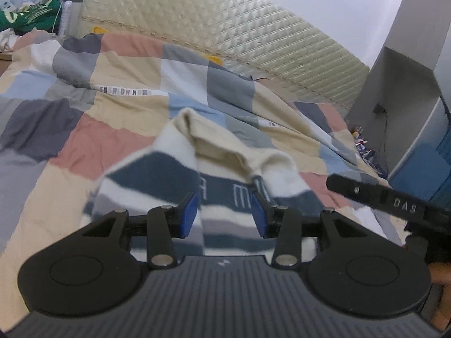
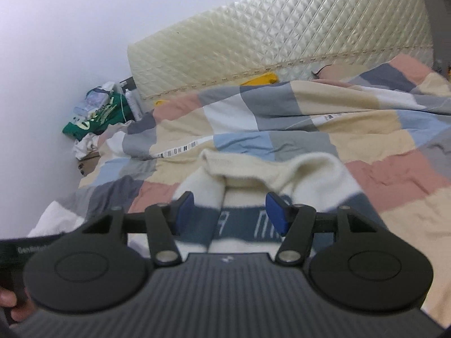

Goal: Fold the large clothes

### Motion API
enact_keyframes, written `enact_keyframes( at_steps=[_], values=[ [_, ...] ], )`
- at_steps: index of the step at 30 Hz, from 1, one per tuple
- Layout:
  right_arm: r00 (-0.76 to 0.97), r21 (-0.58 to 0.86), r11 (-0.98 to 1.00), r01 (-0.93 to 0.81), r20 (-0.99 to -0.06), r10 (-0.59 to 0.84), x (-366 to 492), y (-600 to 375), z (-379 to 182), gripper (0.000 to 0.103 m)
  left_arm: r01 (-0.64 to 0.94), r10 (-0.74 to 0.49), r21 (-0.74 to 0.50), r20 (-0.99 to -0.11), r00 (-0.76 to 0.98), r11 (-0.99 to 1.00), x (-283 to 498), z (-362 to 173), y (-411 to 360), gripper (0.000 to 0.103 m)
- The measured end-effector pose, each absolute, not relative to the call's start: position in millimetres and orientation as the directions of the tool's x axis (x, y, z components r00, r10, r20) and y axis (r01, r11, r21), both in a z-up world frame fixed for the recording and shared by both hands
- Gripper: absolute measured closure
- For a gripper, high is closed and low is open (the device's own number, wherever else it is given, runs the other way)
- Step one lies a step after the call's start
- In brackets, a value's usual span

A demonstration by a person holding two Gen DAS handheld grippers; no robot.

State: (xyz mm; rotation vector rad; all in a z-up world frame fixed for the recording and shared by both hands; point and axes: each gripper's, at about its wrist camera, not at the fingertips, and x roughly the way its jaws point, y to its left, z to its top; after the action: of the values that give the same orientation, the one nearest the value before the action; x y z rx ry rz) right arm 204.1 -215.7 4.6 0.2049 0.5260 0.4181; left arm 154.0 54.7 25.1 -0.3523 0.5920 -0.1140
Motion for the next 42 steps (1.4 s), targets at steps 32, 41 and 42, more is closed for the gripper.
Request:
enact_keyframes(
  at_steps=[32,41,42],
  values=[
    [0.775,0.309,0.951,-0.01,-0.599,0.203,133,-315,-80,0.025,0.0,-0.036,-0.048,-0.737,0.675,0.999,121,-72,-27,0.045],
    [0.697,0.295,0.955,0.034,-0.692,0.188,140,-317,-110,0.027,-0.007,0.142,0.176,-0.768,0.625,0.984,128,-110,-42,0.045],
    [0.688,0.282,0.959,0.027,-0.701,0.187,140,-316,-114,0.03,-0.007,0.157,0.196,-0.764,0.626,0.981,128,-112,-43,0.045]
  ],
)
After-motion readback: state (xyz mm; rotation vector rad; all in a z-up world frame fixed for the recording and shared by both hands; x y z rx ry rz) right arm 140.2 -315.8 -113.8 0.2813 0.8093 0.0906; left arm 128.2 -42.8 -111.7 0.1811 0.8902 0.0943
